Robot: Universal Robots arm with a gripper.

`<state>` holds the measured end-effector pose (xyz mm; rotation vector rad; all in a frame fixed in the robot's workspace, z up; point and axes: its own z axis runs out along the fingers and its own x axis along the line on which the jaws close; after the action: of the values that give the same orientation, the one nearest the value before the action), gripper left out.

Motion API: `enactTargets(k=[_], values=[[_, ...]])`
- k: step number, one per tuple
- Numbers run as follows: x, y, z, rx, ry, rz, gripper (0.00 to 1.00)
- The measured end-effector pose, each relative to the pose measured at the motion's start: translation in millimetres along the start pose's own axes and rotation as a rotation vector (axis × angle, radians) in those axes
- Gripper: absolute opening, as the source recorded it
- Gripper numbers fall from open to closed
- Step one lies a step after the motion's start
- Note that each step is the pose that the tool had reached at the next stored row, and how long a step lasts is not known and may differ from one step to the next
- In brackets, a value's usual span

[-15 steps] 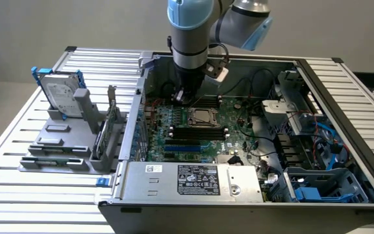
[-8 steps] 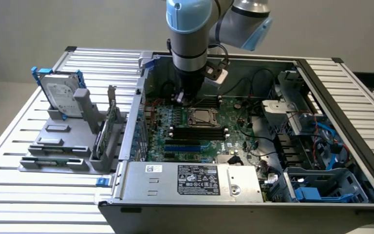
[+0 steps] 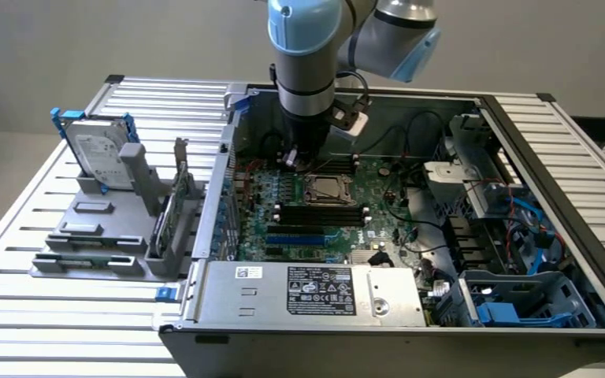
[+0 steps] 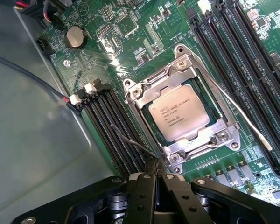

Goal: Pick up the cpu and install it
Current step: 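Install the first cpu locking lever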

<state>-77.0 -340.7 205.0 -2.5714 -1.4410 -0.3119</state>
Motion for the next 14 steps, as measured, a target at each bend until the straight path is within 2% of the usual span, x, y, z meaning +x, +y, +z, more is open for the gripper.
enactTargets(k=[14], values=[[-0.1,-1.0,4.7,0.003,0.0057,0.001,0.11]])
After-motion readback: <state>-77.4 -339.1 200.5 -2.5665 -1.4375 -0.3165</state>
